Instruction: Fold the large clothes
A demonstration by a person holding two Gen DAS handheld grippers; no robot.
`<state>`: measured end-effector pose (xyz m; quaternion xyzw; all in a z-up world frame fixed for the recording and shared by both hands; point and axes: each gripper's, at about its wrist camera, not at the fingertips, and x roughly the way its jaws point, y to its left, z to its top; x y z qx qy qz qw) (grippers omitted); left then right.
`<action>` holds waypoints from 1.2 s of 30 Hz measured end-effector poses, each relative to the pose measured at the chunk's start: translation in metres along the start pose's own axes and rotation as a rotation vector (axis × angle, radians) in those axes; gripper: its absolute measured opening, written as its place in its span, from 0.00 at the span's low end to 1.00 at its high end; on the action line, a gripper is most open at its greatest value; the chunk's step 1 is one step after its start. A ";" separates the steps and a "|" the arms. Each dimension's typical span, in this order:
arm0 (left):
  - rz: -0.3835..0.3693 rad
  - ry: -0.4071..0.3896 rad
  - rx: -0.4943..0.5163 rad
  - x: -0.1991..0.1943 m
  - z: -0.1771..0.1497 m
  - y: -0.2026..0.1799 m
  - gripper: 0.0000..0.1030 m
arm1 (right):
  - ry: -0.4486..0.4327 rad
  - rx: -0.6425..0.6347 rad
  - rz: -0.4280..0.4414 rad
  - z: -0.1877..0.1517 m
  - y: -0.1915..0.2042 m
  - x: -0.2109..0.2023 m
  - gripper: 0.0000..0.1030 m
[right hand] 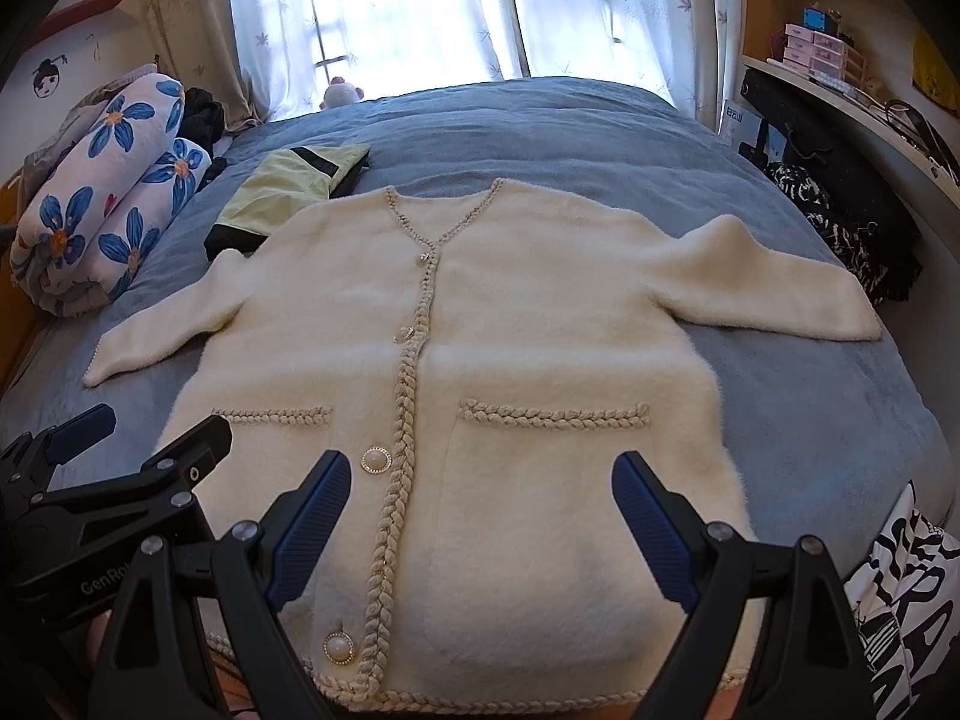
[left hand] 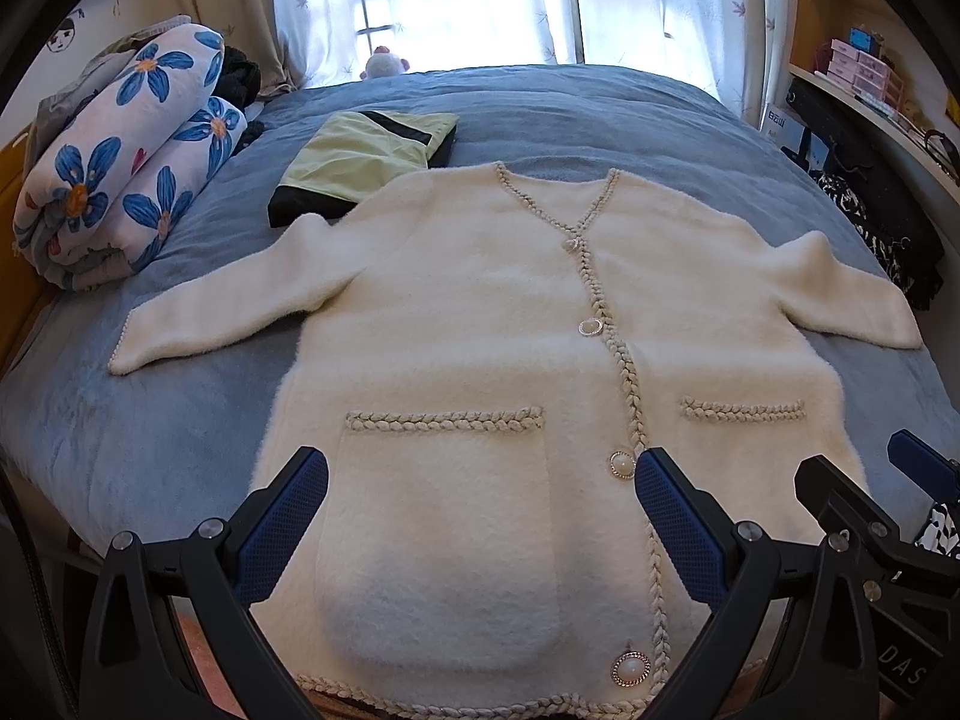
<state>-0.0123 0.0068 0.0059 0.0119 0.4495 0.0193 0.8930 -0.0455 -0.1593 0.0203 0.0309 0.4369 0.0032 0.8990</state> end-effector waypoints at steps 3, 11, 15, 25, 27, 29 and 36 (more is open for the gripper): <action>0.000 0.001 0.000 0.000 0.000 0.000 0.98 | 0.001 0.001 0.000 0.000 0.000 0.000 0.87; 0.000 0.004 0.000 0.001 -0.002 0.000 0.98 | 0.001 -0.002 -0.003 0.000 0.002 0.000 0.87; 0.000 0.005 0.001 0.001 -0.002 0.001 0.98 | 0.002 -0.001 -0.002 0.000 0.002 0.000 0.87; 0.001 0.006 0.002 0.001 -0.003 0.001 0.98 | 0.003 -0.001 -0.003 0.000 0.002 0.001 0.87; 0.003 0.006 0.002 0.001 -0.003 0.001 0.98 | 0.004 0.000 -0.002 -0.001 0.002 0.001 0.87; 0.002 0.006 0.002 0.001 -0.003 0.000 0.98 | 0.006 0.001 -0.001 -0.001 0.002 0.001 0.87; 0.004 0.007 0.004 0.001 -0.004 0.001 0.98 | 0.009 0.004 0.001 -0.001 0.002 0.001 0.87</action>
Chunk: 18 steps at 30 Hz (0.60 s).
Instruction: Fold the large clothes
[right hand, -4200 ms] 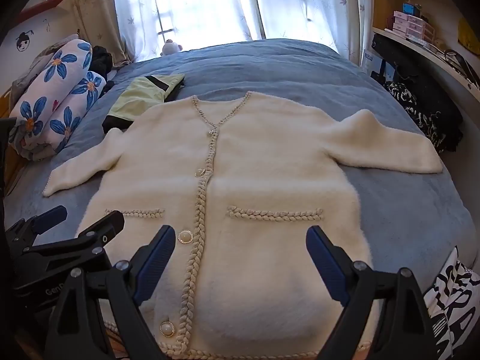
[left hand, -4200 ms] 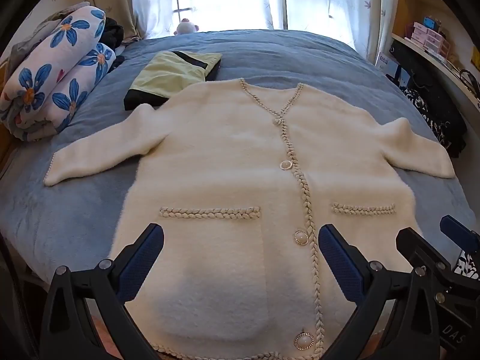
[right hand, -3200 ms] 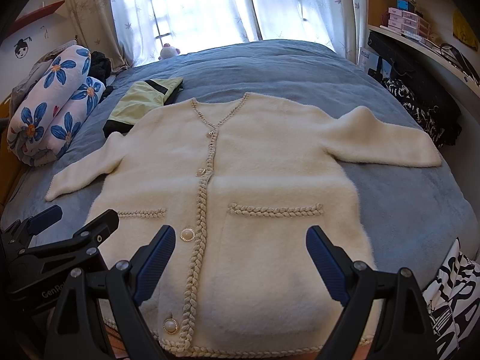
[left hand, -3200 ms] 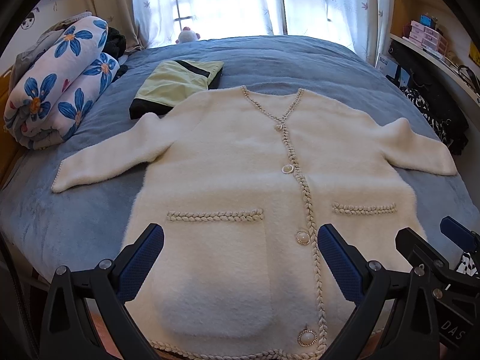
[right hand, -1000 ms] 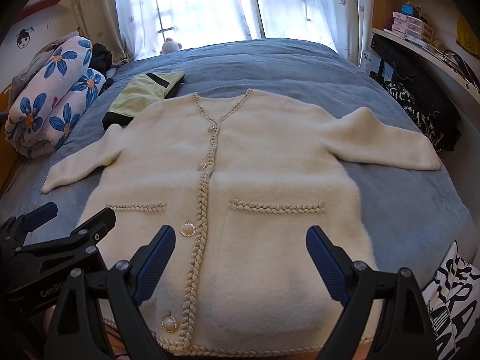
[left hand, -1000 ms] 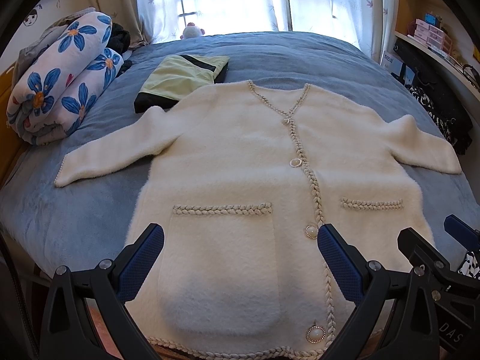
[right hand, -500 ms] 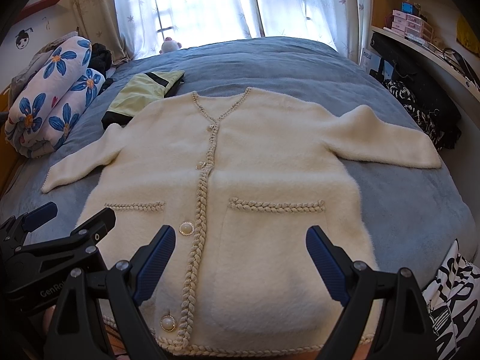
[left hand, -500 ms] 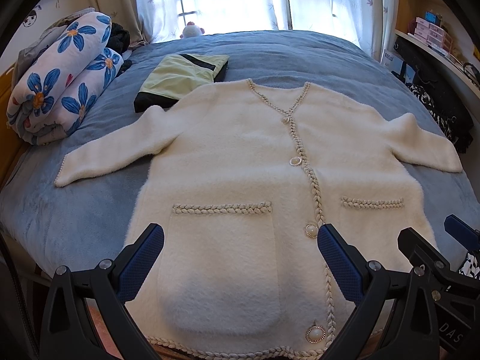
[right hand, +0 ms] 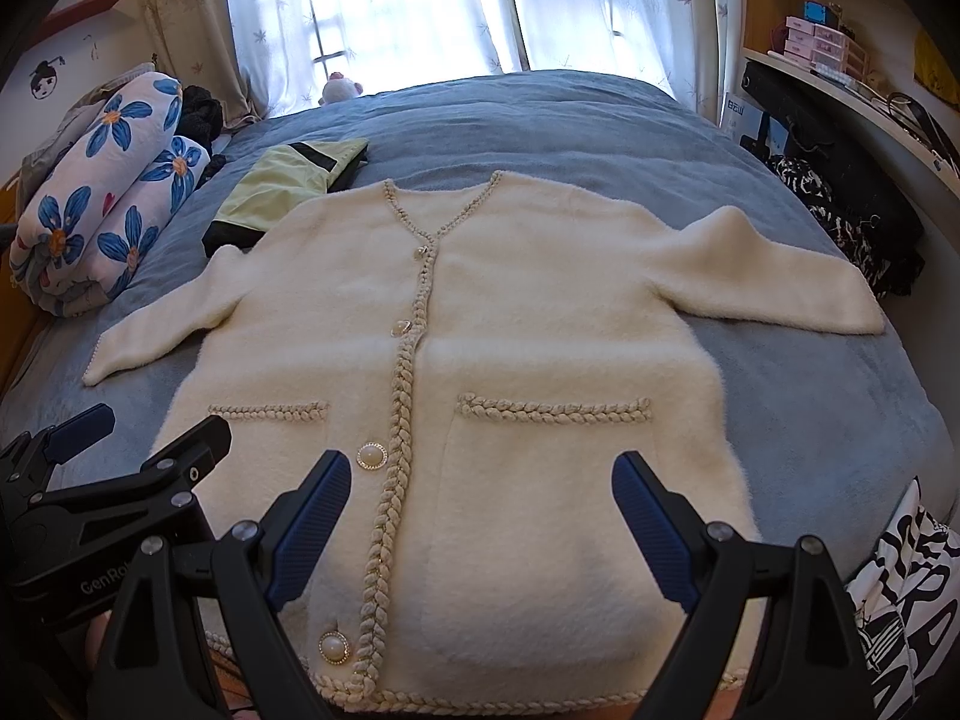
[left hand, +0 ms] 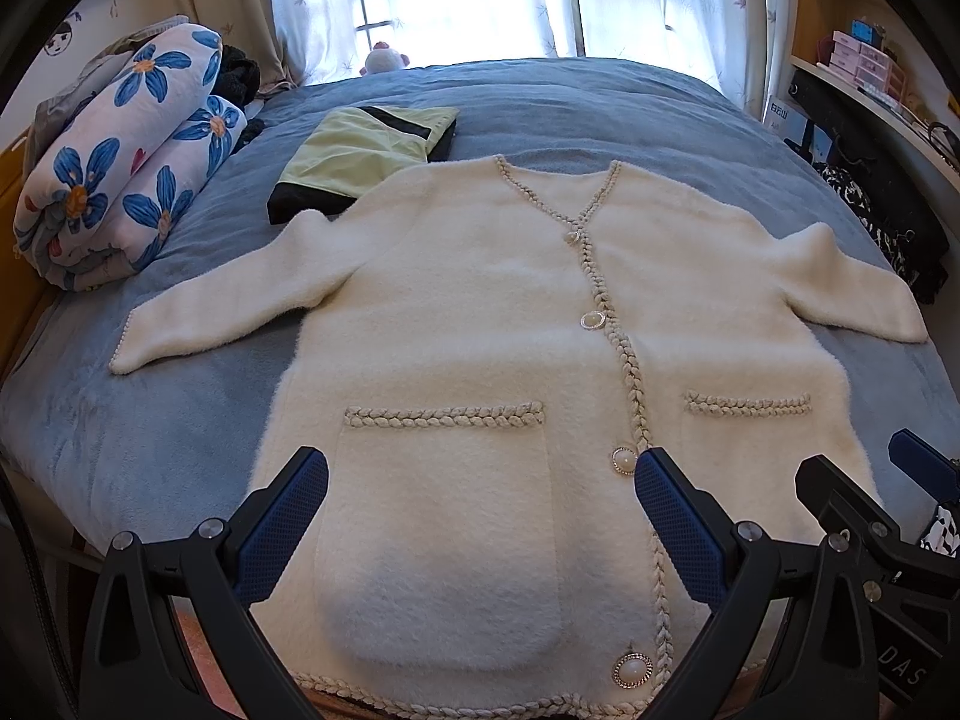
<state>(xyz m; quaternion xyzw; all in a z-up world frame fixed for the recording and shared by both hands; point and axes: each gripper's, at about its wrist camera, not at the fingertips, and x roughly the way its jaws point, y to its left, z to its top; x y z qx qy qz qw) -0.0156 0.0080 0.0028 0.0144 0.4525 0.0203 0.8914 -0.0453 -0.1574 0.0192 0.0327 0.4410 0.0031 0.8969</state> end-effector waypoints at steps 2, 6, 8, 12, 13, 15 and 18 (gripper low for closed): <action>0.000 0.001 0.000 0.000 0.000 0.000 0.98 | 0.000 -0.001 -0.001 0.000 0.000 0.000 0.87; 0.002 0.001 0.003 0.000 0.000 0.000 0.98 | 0.000 0.001 -0.001 0.000 0.000 0.000 0.87; 0.002 0.001 0.003 0.000 0.000 0.000 0.98 | 0.000 0.001 -0.001 0.001 0.000 0.000 0.87; 0.004 0.000 0.011 0.001 0.005 -0.003 0.98 | -0.002 0.002 -0.001 0.001 0.000 0.001 0.87; 0.005 0.000 0.013 0.002 0.007 -0.003 0.98 | -0.003 0.002 -0.002 0.001 0.000 0.002 0.87; 0.007 -0.001 0.017 0.003 0.010 -0.006 0.98 | -0.003 0.004 -0.002 0.000 -0.001 0.004 0.87; 0.004 -0.001 0.022 0.004 0.015 -0.007 0.98 | -0.007 0.006 -0.004 0.001 -0.002 0.005 0.87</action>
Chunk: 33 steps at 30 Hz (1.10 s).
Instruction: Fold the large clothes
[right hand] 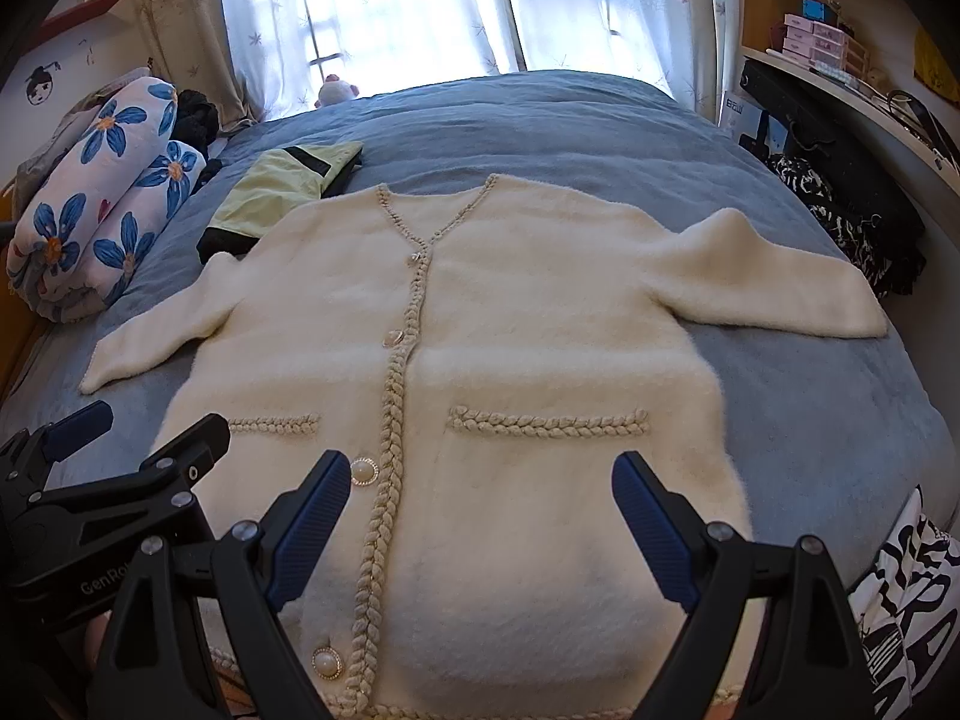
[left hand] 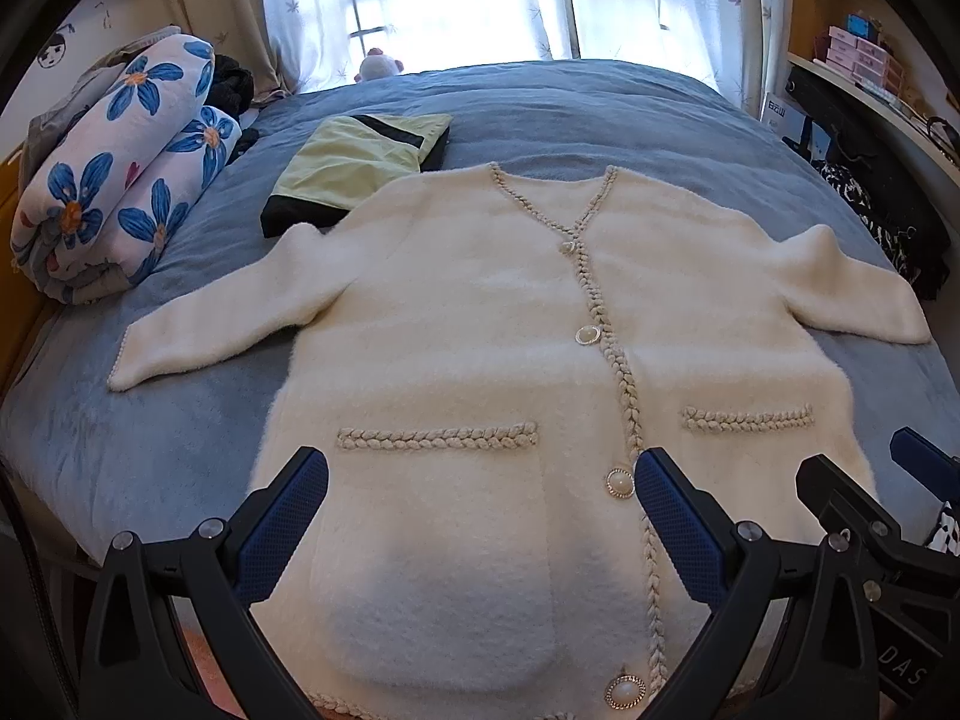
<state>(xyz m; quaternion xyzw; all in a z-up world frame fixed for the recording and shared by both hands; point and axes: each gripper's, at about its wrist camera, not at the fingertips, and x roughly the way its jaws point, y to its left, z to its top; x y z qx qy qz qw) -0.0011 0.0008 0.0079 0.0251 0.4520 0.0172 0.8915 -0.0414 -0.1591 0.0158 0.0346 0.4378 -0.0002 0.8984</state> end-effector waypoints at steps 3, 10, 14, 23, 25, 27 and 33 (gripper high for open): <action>-0.009 -0.009 0.008 0.000 0.006 -0.003 0.98 | -0.013 0.002 -0.012 0.003 -0.003 -0.001 0.87; -0.087 -0.067 0.048 -0.005 0.035 -0.023 0.98 | -0.032 0.043 -0.037 0.033 -0.029 -0.006 0.87; -0.158 -0.126 0.070 -0.014 0.065 -0.039 0.98 | -0.063 0.050 -0.085 0.059 -0.053 -0.016 0.87; -0.217 -0.258 0.167 -0.026 0.135 -0.103 0.99 | -0.149 0.107 -0.187 0.130 -0.140 -0.028 0.87; -0.258 -0.242 0.165 -0.018 0.150 -0.118 0.99 | -0.159 0.138 -0.229 0.143 -0.166 -0.019 0.87; -0.291 -0.228 0.149 -0.008 0.163 -0.134 0.99 | -0.152 0.171 -0.284 0.153 -0.196 -0.006 0.87; -0.285 -0.219 0.129 0.046 0.188 -0.188 0.99 | -0.043 0.291 -0.332 0.158 -0.294 0.057 0.87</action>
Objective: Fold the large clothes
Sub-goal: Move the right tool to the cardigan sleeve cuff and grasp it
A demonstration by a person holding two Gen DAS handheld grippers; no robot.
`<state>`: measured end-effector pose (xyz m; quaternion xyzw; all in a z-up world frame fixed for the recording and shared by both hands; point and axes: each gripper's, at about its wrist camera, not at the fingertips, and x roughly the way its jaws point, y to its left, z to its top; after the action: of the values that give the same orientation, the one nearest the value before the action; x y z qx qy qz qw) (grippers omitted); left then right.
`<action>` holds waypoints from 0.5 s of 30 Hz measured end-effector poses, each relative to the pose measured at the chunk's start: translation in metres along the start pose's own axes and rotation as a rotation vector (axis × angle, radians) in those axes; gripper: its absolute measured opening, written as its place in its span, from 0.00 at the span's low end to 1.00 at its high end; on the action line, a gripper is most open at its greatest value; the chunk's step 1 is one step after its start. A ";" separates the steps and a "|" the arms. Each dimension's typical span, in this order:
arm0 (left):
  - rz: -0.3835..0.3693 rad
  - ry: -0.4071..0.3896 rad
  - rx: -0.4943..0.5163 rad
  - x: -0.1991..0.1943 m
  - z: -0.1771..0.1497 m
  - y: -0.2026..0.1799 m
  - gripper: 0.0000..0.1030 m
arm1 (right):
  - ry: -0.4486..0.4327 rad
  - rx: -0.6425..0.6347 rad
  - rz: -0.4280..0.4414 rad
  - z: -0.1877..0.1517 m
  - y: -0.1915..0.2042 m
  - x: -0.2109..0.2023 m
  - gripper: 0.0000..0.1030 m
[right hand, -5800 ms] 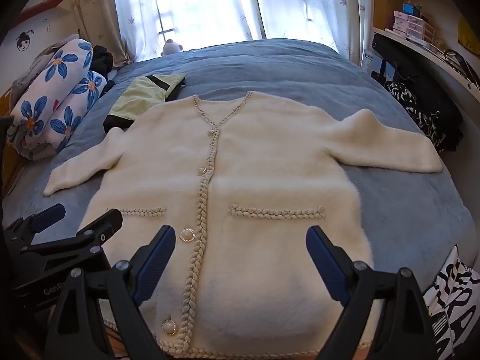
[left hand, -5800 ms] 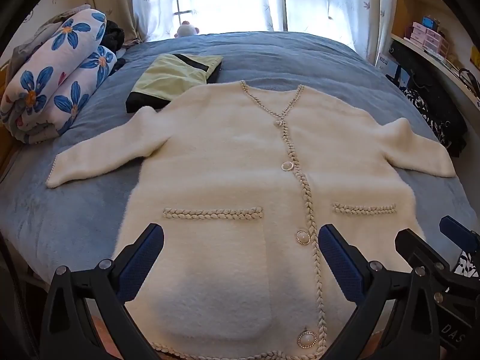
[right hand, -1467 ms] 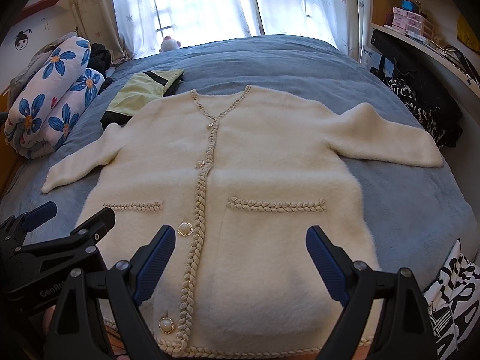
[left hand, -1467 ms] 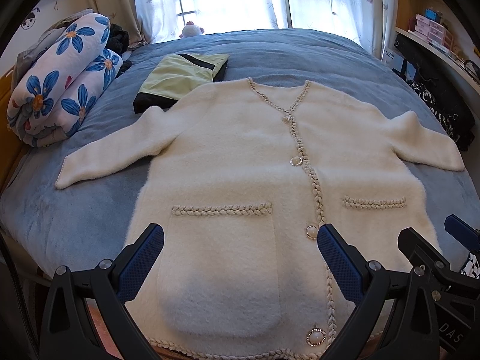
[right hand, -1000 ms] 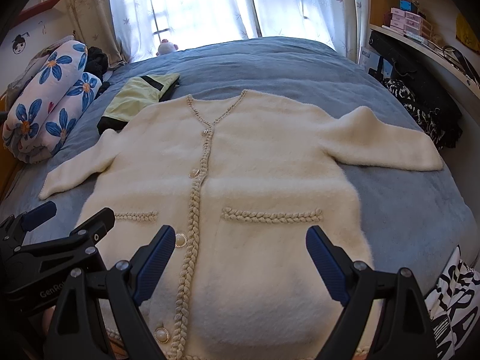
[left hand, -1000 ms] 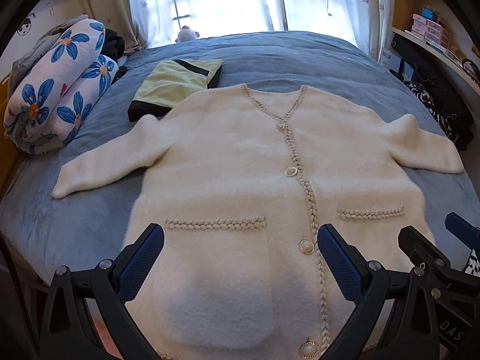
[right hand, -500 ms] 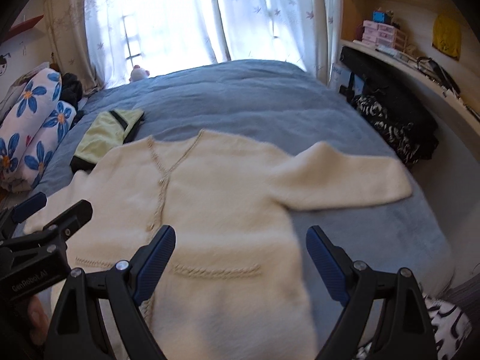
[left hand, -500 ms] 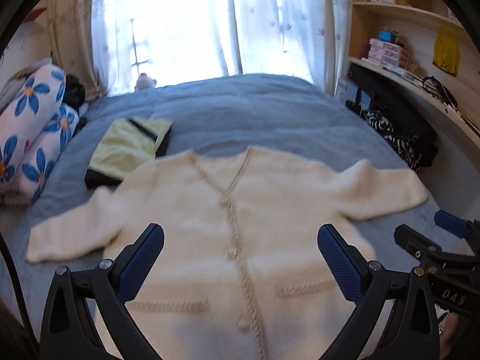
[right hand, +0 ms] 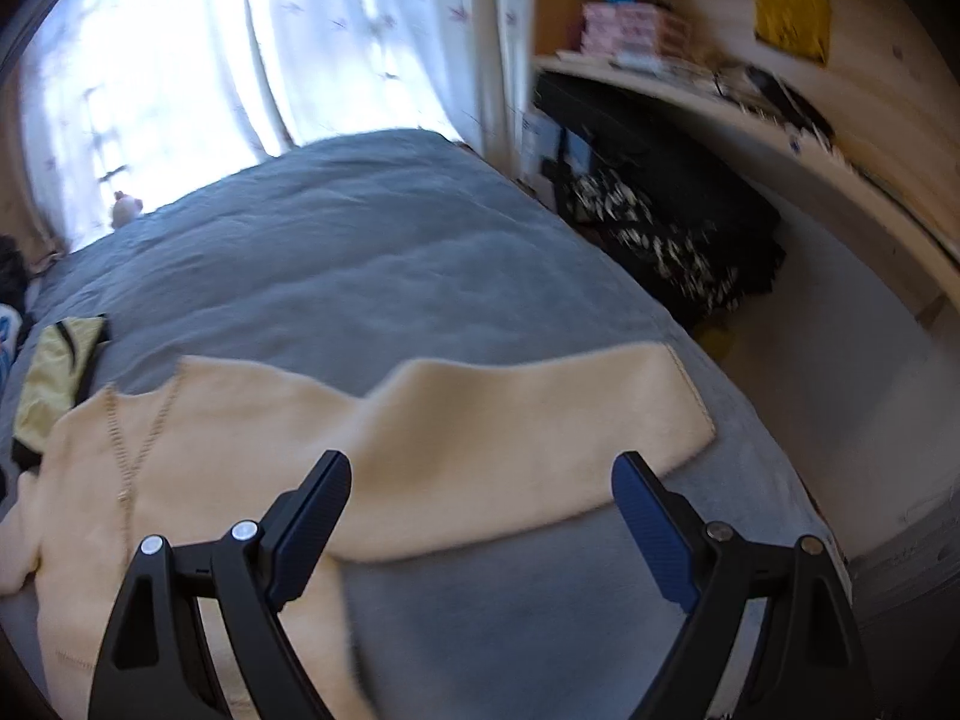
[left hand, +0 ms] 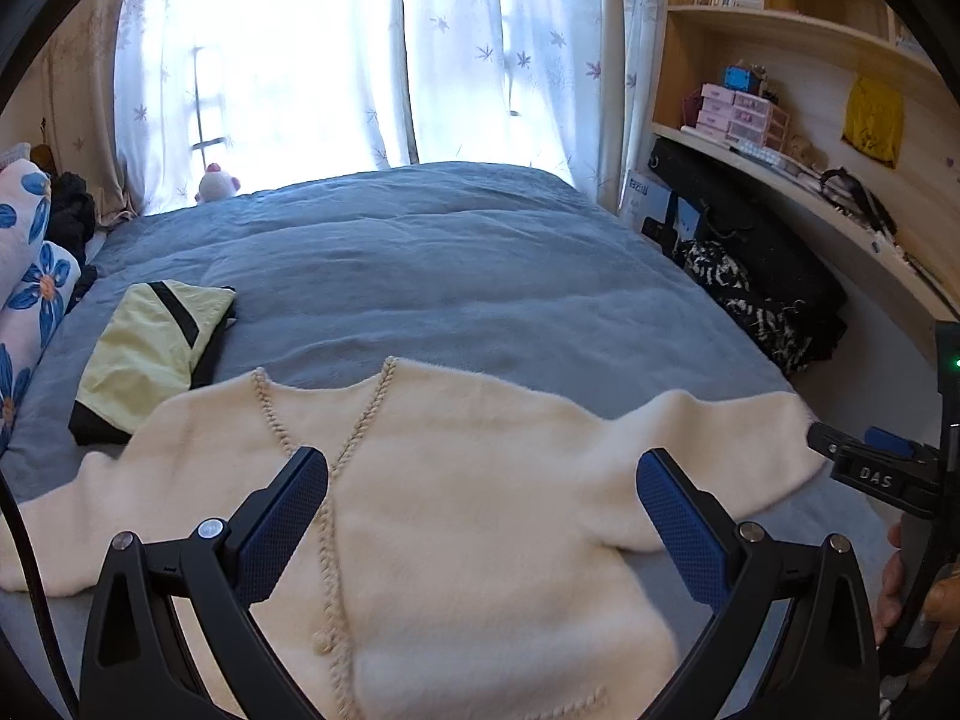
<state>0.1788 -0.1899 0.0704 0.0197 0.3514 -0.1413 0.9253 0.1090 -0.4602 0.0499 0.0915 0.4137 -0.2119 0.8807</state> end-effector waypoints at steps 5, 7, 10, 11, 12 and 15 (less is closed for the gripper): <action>0.003 0.052 0.026 0.067 -0.008 -0.034 0.99 | 0.113 0.149 -0.032 -0.004 -0.066 0.072 0.87; 0.023 0.072 0.040 0.092 -0.014 -0.048 0.99 | 0.150 0.232 -0.025 -0.010 -0.092 0.096 0.87; 0.039 0.088 0.054 0.124 -0.026 -0.065 0.99 | 0.189 0.347 0.015 -0.019 -0.124 0.124 0.86; 0.036 0.093 0.055 0.133 -0.029 -0.070 0.99 | 0.198 0.380 0.024 -0.021 -0.131 0.131 0.86; 0.041 0.099 0.057 0.142 -0.032 -0.075 0.99 | 0.210 0.412 0.035 -0.024 -0.139 0.139 0.86; 0.057 0.102 0.063 0.164 -0.040 -0.087 0.99 | 0.236 0.490 0.062 -0.030 -0.154 0.159 0.86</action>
<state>0.2457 -0.3085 -0.0614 0.0661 0.3928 -0.1248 0.9087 0.1095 -0.6350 -0.0886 0.3387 0.4467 -0.2666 0.7840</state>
